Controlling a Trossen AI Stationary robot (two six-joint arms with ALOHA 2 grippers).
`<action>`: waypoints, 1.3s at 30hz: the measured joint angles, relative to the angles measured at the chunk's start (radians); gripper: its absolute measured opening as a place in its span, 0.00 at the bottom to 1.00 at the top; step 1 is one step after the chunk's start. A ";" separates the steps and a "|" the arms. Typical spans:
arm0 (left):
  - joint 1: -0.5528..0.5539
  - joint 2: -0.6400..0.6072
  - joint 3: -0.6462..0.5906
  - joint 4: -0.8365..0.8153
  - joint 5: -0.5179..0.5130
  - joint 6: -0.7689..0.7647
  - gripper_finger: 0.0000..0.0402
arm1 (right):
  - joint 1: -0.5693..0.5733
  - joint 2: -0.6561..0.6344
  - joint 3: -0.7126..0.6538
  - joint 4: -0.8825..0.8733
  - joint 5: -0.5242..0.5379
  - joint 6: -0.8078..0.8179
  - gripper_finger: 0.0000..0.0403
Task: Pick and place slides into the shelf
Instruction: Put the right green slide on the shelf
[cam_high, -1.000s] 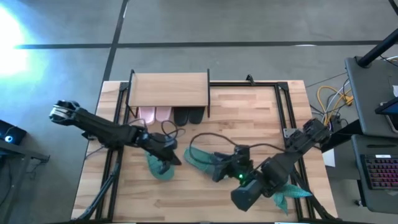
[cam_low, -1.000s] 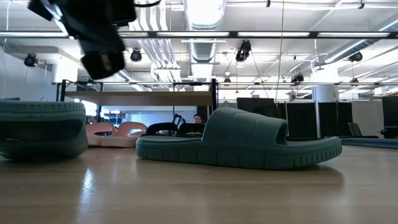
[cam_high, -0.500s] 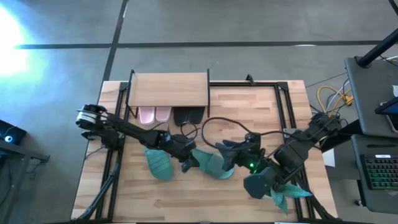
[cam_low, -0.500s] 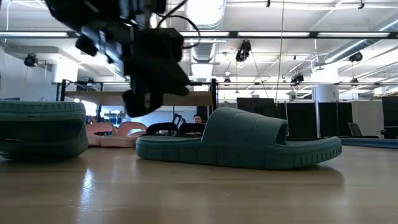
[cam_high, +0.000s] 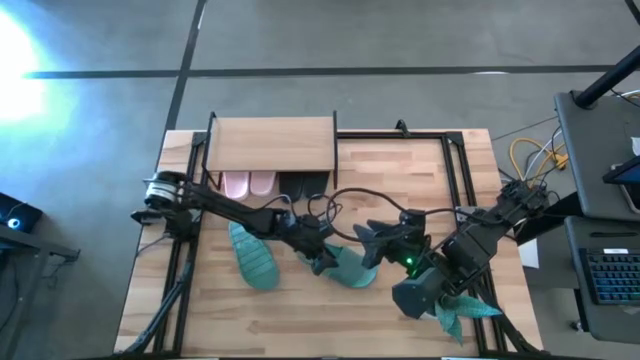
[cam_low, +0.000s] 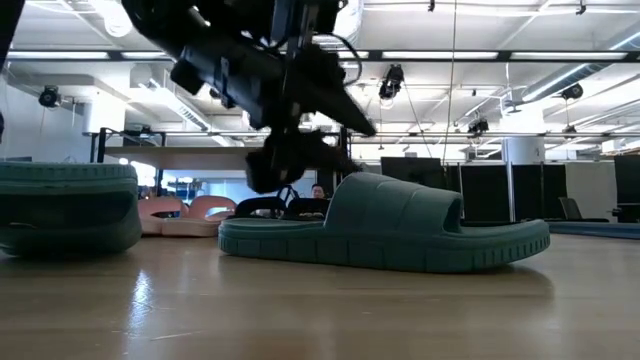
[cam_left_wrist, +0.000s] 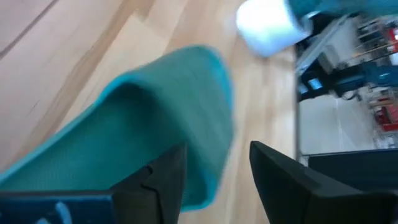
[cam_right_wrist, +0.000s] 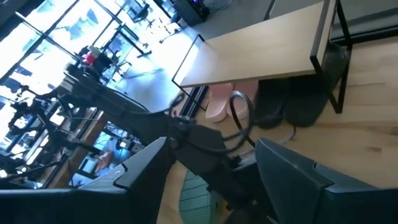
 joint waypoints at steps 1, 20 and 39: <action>0.003 0.007 0.000 -0.008 0.001 -0.001 0.40 | 0.000 0.000 0.000 -0.002 0.005 0.004 0.58; 0.015 0.108 0.061 0.068 0.064 -0.022 0.35 | -0.004 0.000 0.000 -0.026 0.014 0.008 0.58; 0.017 0.104 0.053 0.064 0.030 0.018 0.01 | -0.004 0.001 0.000 -0.030 0.014 -0.010 0.57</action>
